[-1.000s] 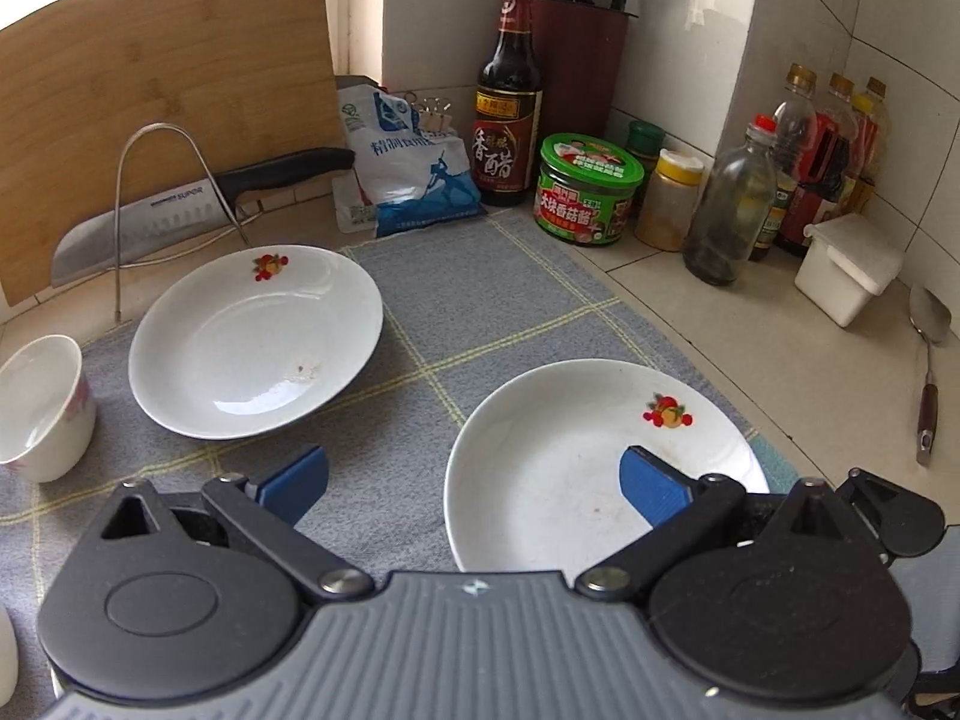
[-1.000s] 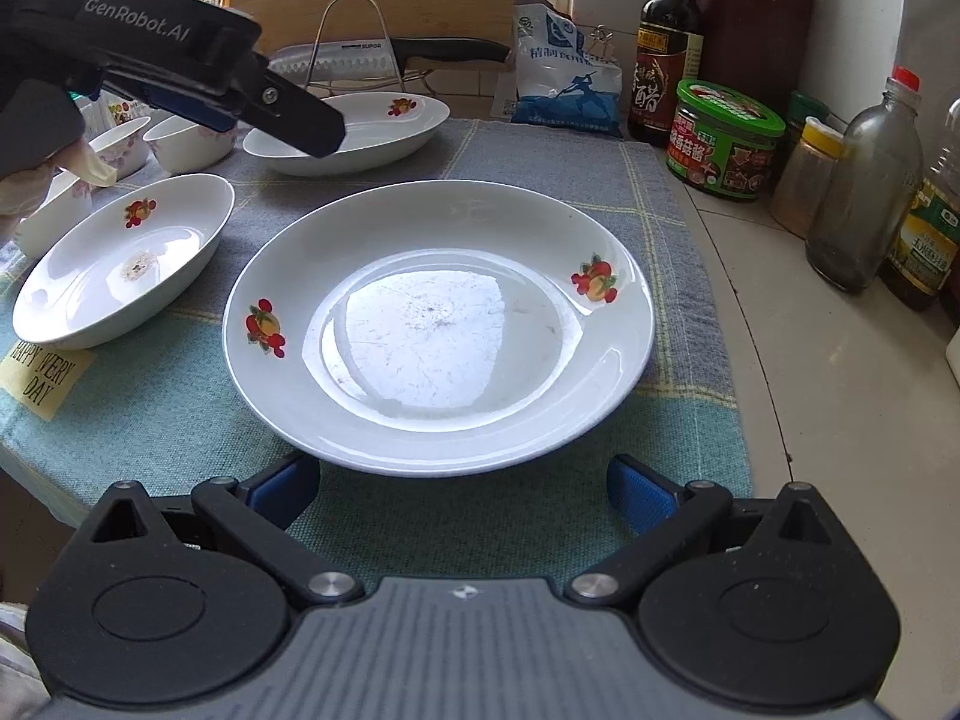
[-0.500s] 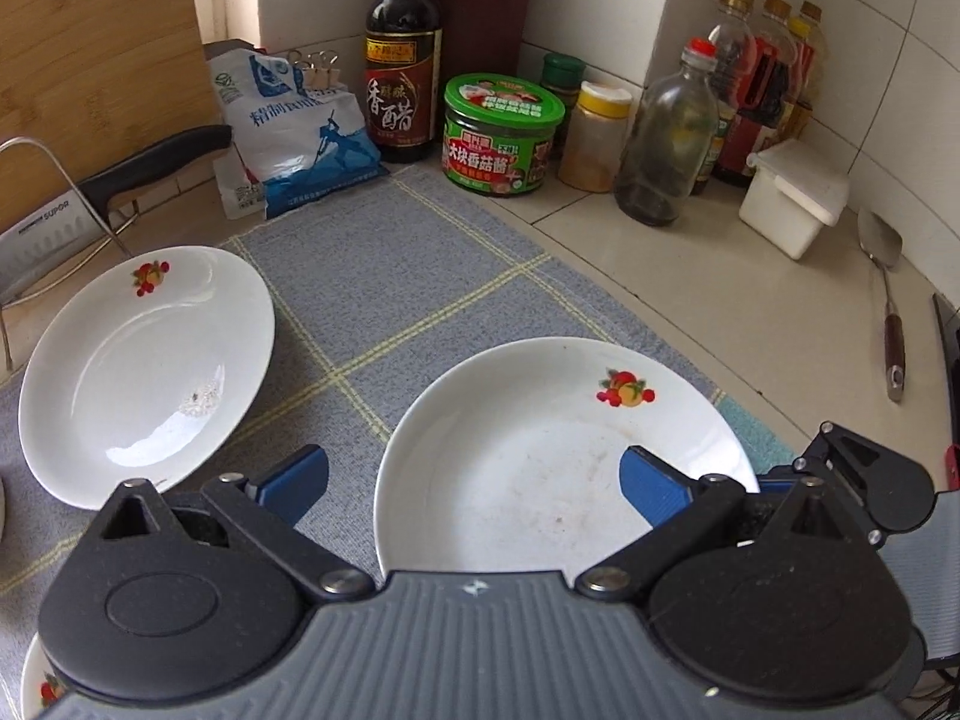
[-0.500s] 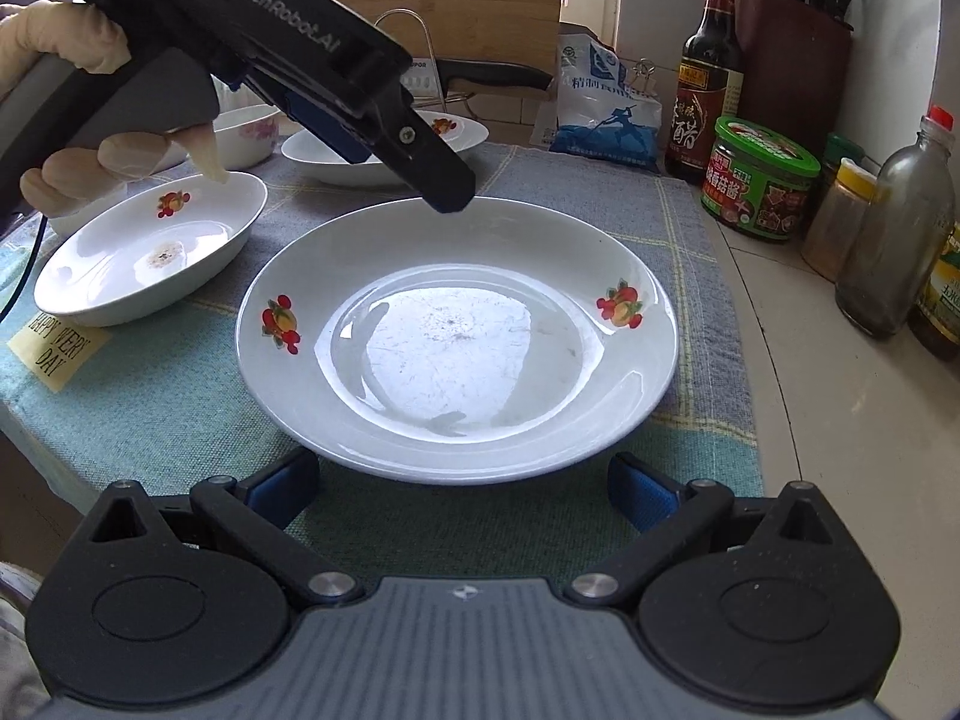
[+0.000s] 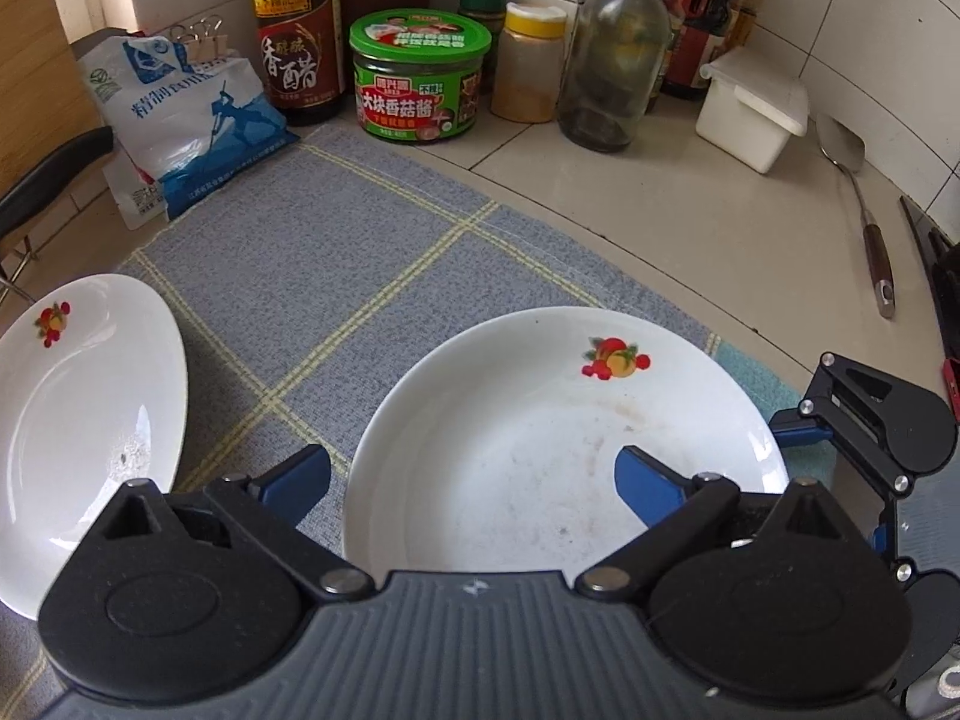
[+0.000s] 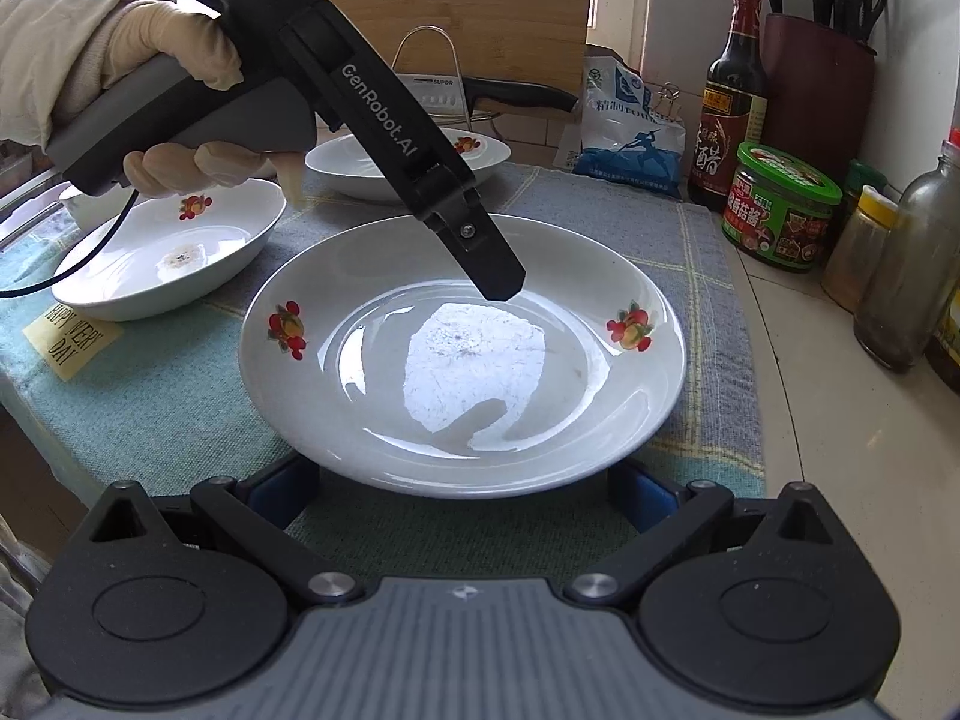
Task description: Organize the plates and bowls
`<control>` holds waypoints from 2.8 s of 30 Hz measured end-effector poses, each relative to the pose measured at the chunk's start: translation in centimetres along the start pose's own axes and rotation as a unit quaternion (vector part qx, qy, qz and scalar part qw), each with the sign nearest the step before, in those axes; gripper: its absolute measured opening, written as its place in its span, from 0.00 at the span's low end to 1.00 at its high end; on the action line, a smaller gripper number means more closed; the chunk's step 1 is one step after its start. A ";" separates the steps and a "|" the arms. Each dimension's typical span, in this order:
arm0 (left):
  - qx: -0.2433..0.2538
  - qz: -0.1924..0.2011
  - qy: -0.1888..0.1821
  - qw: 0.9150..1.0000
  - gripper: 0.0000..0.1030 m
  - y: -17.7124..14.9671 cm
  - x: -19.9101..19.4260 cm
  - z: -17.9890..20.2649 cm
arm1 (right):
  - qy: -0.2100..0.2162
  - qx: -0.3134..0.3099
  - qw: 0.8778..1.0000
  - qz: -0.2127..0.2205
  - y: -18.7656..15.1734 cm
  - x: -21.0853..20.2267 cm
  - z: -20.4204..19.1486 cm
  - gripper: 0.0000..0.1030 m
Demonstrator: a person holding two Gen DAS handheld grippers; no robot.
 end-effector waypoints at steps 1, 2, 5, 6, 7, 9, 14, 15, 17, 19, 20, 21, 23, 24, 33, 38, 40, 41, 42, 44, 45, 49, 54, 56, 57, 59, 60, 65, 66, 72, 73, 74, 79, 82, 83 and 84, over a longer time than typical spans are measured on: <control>0.003 -0.005 -0.004 1.000 0.91 0.1 0.2 0.0 | 0.003 -0.003 1.000 -0.001 0.0 0.0 0.0 1.00; 0.005 -0.010 -0.009 1.000 0.89 0.2 0.4 0.0 | 0.006 -0.005 1.000 -0.001 0.1 0.1 0.0 1.00; 0.014 -0.021 -0.016 1.000 0.87 0.4 0.7 0.1 | 0.009 -0.008 1.000 -0.003 0.2 0.2 0.2 1.00; 0.012 -0.024 -0.018 0.999 0.86 0.4 0.8 0.0 | 0.010 -0.008 1.000 -0.003 0.2 0.2 0.2 1.00; 0.009 -0.027 -0.021 0.999 0.85 0.5 0.9 -0.1 | 0.010 -0.007 1.000 -0.004 0.2 0.2 0.3 1.00; 0.008 -0.035 -0.028 0.999 0.84 0.5 1.2 -0.2 | 0.012 -0.009 1.000 -0.005 0.3 0.2 0.3 1.00; 0.025 -0.053 -0.038 0.998 0.80 0.6 1.6 -0.4 | 0.014 -0.011 1.000 -0.009 0.4 0.3 0.3 1.00; 0.026 -0.056 -0.040 0.997 0.79 0.7 1.7 -0.5 | 0.014 -0.011 1.000 -0.010 0.4 0.4 0.3 1.00; 0.028 -0.061 -0.043 0.997 0.78 0.7 1.8 -0.6 | 0.015 -0.011 1.000 -0.011 0.4 0.4 0.3 1.00; 0.023 -0.063 -0.050 0.996 0.78 0.8 1.9 -0.8 | 0.014 -0.011 1.000 -0.012 0.4 0.4 0.3 1.00; 0.020 -0.065 -0.052 0.996 0.78 0.9 1.9 -0.8 | 0.014 -0.011 1.000 -0.013 0.4 0.4 0.3 1.00; 0.019 -0.066 -0.053 0.996 0.78 0.9 1.9 -0.8 | 0.013 -0.010 1.000 -0.014 0.5 0.4 0.3 1.00; 0.021 -0.066 -0.055 0.996 0.78 0.9 2.0 -0.8 | 0.013 -0.010 1.000 -0.016 0.5 0.4 0.2 1.00; 0.022 -0.066 -0.055 0.996 0.78 0.9 1.9 -0.7 | 0.013 -0.011 1.000 -0.018 0.6 0.5 0.2 1.00; 0.016 -0.053 -0.057 0.997 0.78 1.3 1.5 -0.8 | 0.008 -0.013 0.999 -0.029 1.1 0.8 0.5 1.00; 0.015 -0.040 -0.054 0.998 0.77 2.3 1.8 -1.1 | 0.006 -0.013 1.000 -0.023 1.9 0.6 1.5 1.00; 0.015 -0.033 -0.054 0.998 0.77 2.9 1.8 -1.2 | 0.003 -0.013 1.000 -0.020 2.3 0.6 2.0 1.00; 0.015 -0.028 -0.053 0.998 0.77 3.3 1.9 -1.3 | 0.000 -0.014 1.000 -0.018 2.5 0.7 2.4 1.00; 0.016 -0.025 -0.053 0.998 0.77 3.6 2.0 -1.4 | -0.002 -0.014 1.000 -0.018 2.7 0.8 2.7 1.00; 0.019 -0.018 -0.050 0.998 0.77 4.5 2.2 -1.5 | -0.007 -0.014 1.000 -0.017 3.1 1.0 3.3 1.00; 0.020 -0.015 -0.049 0.999 0.77 4.9 2.4 -1.6 | -0.009 -0.014 1.000 -0.017 3.4 1.1 3.7 1.00; 0.020 -0.005 -0.047 0.999 0.77 6.3 3.2 -1.9 | -0.016 -0.013 1.000 -0.016 4.0 1.7 5.1 1.00; 0.022 0.001 -0.040 0.999 0.77 7.7 4.5 -2.4 | -0.025 -0.007 1.000 -0.015 4.4 2.5 6.3 1.00; 0.021 0.002 -0.038 0.999 0.77 8.1 5.1 -2.6 | -0.027 -0.003 1.000 -0.016 4.5 2.8 6.6 1.00; 0.022 0.003 -0.037 0.999 0.77 8.3 5.4 -2.7 | -0.028 -0.002 0.999 -0.015 4.5 3.0 6.8 1.00; 0.021 0.006 -0.033 0.999 0.77 8.5 5.8 -2.9 | -0.030 0.001 0.999 -0.016 4.6 3.3 7.1 1.00; 0.022 0.007 -0.031 0.999 0.77 8.6 6.0 -2.9 | -0.030 0.003 0.999 -0.016 4.7 3.5 7.2 1.00; 0.019 0.007 -0.027 0.999 0.77 8.8 6.7 -3.3 | -0.033 0.005 0.999 -0.019 4.7 4.1 7.6 1.00; 0.019 0.008 -0.026 0.999 0.77 8.9 6.8 -3.3 | -0.034 0.006 0.999 -0.020 4.8 4.2 7.7 1.00; 0.016 0.006 -0.023 1.000 0.77 9.1 7.5 -3.6 | -0.038 0.011 0.999 -0.022 4.6 4.4 7.9 1.00; 0.016 0.008 -0.023 1.000 0.78 9.1 7.5 -3.6 | -0.040 0.014 0.999 -0.022 4.5 4.4 7.9 1.00; 0.015 0.008 -0.021 1.000 0.78 9.2 7.4 -3.6 | -0.040 0.016 0.999 -0.020 4.5 4.4 7.9 1.00; 0.026 0.016 -0.011 0.999 0.84 9.2 6.6 -3.2 | -0.042 0.017 0.999 -0.023 4.3 4.2 7.8 1.00; 0.026 0.026 -0.005 0.999 0.85 9.0 5.3 -3.2 | -0.042 0.026 0.999 -0.021 4.3 3.6 7.8 1.00; 0.024 0.029 -0.005 0.999 0.86 8.8 4.7 -3.2 | -0.044 0.028 0.998 -0.021 4.4 3.4 7.7 1.00; 0.024 0.033 -0.004 0.999 0.90 8.7 4.2 -3.2 | -0.047 0.030 0.998 -0.020 4.4 3.2 7.5 1.00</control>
Point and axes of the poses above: each gripper's, at about its wrist camera, not at the fingertips, and x roughly the way its jaws point, z to its right, y to its top, the point moved 4 cm from there along x, roughly the way its jaws point, and after that the axes turned 1 degree about -x, right-handed, at the moved point
